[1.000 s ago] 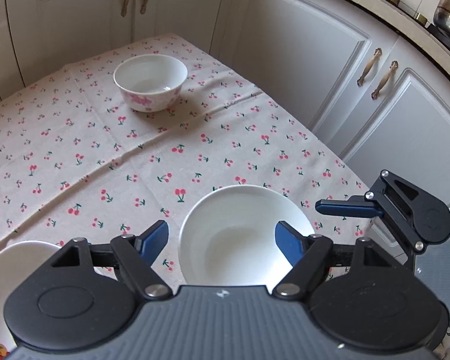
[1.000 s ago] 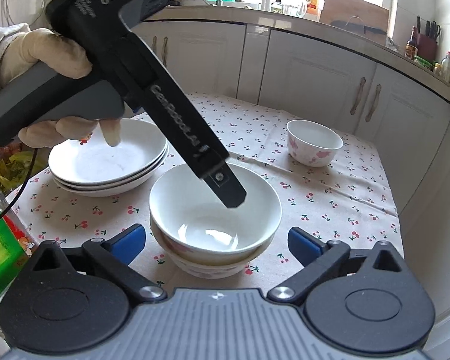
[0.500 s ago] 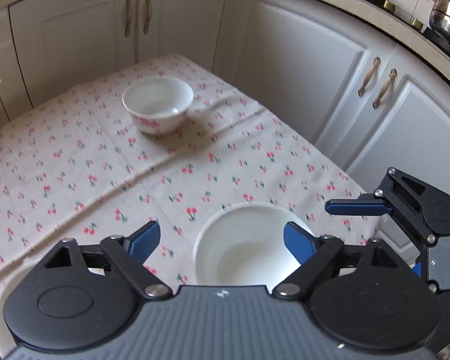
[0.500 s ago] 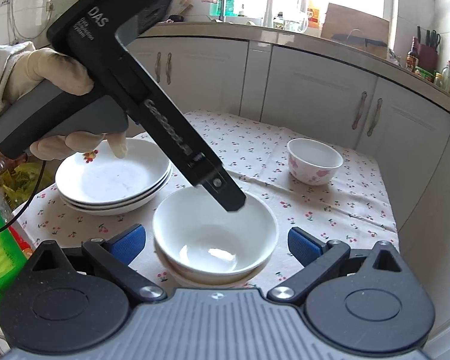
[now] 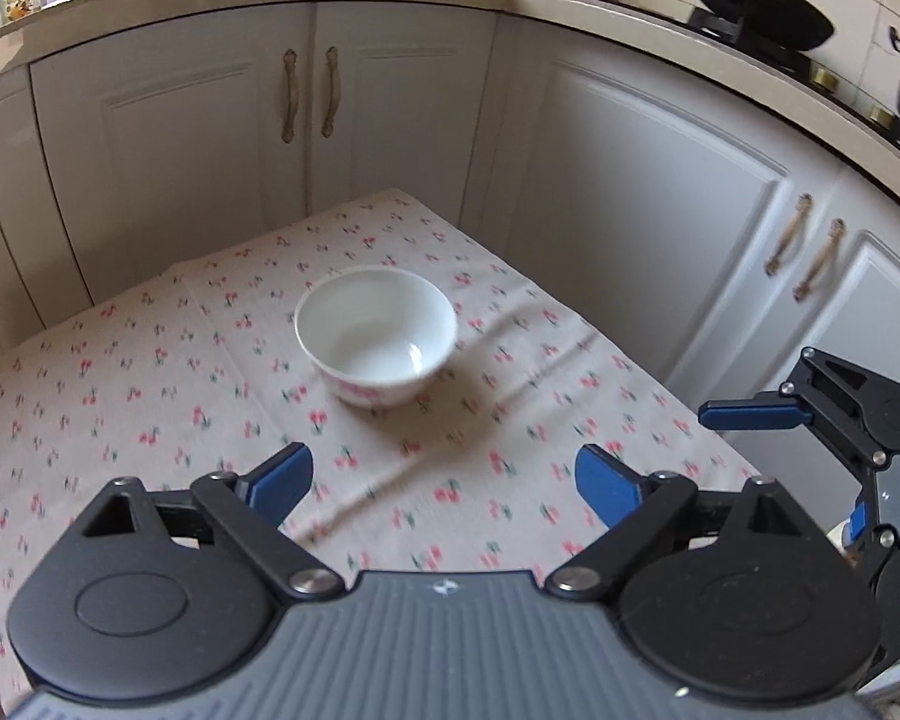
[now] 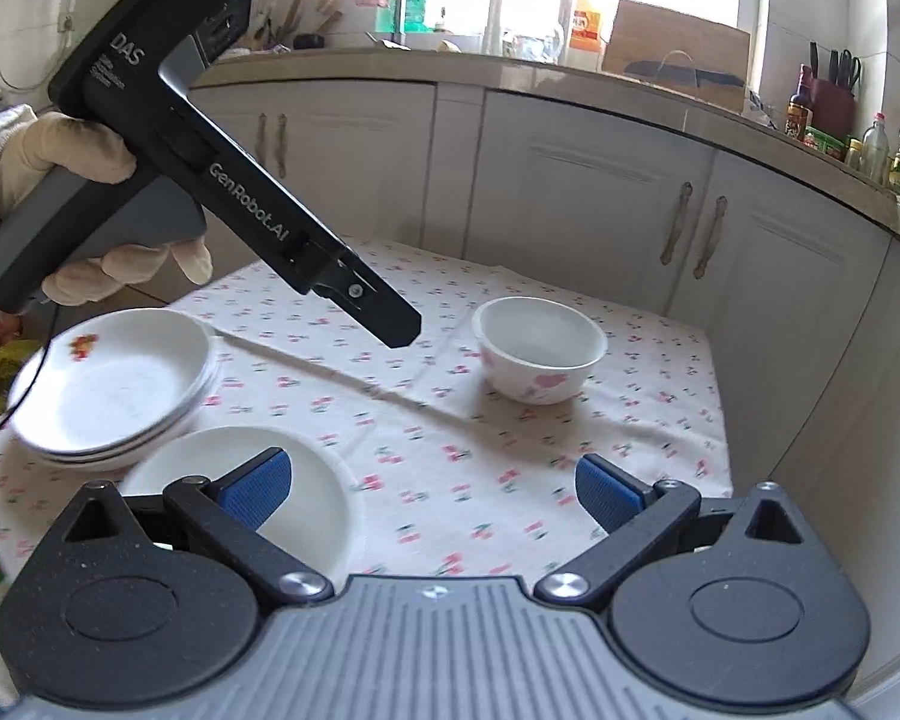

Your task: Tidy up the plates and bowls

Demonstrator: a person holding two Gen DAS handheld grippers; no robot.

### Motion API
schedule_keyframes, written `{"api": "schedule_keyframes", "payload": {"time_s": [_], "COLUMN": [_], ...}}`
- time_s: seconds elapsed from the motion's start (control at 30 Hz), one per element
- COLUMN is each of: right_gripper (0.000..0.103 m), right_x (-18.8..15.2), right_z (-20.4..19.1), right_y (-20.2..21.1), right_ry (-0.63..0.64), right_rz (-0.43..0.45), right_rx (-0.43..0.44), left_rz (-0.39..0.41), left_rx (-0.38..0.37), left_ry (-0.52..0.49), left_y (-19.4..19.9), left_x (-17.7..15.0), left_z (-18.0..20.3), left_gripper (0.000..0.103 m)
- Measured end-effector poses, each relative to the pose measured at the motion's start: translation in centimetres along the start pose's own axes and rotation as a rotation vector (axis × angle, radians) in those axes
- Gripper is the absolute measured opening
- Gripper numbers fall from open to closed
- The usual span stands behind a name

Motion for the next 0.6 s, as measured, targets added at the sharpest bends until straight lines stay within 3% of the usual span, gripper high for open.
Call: {"api": "schedule_keyframes", "payload": {"time_s": [0.27,0.6], "right_gripper": [0.102,0.101], "right_x": [2.0,2.3], "right_z": [4.5,7.2], "right_y": [-6.4,-13.4], "right_ry": [-0.023,-0.043], "right_rz": [-0.057,-0.126], "right_rx": [0.037,0.064], "left_rz": [-0.024,-0.101], "left_rx": [-0.007,0.033], "left_ry": [0.054,0.118], "left_y": [-5.7,-11.2], "left_x": [4.1,5.9], "left_z": [-1.1,-3.9], "left_gripper": [0.094,0.092]}}
Point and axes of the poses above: each gripper's, at about its wrist camera, not at the fingertips, and y roughly against the way its jaws point, z to its right, x to its top, the point moved 10 cm from there along -y, roughly the way its jaws point, and after that the axes turned 2 degrees about -x, right-handed, at the moved point
